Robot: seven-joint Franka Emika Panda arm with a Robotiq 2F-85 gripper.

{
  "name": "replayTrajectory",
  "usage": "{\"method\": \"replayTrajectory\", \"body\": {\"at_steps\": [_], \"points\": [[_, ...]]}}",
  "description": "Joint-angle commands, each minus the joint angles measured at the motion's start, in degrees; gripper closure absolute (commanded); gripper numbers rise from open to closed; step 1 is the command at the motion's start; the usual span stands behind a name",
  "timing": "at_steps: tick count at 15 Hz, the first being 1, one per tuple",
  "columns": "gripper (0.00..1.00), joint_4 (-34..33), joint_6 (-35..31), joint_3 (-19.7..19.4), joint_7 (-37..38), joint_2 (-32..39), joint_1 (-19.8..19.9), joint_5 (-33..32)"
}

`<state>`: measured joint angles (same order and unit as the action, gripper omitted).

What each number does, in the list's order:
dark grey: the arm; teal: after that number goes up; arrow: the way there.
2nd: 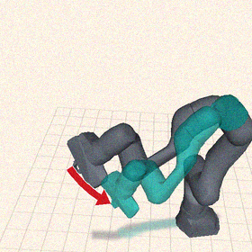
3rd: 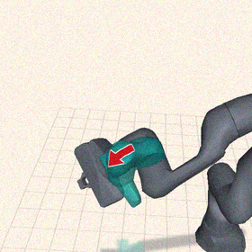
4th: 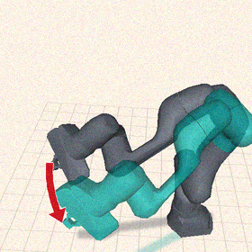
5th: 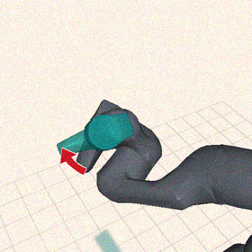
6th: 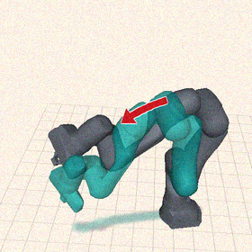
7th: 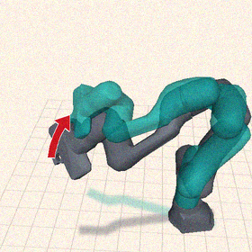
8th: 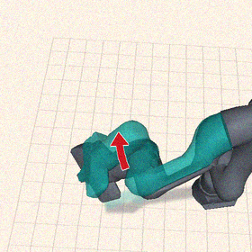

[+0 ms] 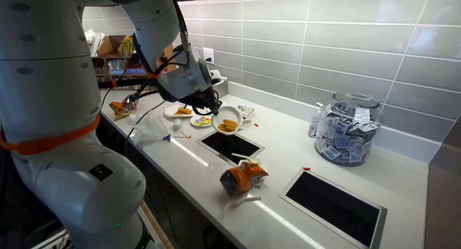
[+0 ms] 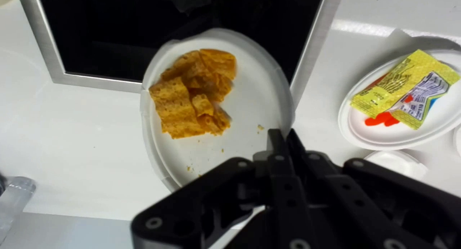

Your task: Pour the contents from the white plate into the left bin

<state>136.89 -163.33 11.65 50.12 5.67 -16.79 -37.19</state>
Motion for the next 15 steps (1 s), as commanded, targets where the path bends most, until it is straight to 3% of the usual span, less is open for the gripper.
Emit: {"method": "replayTrajectory", "body": {"at_steps": [1, 15], "points": [[0.99, 2.1, -3.9, -0.9, 0.4, -0.6, 0.5, -1.5], [0.99, 10.2, -15.4, -2.9, 0.3, -3.9, 0.6, -0.9]]}}
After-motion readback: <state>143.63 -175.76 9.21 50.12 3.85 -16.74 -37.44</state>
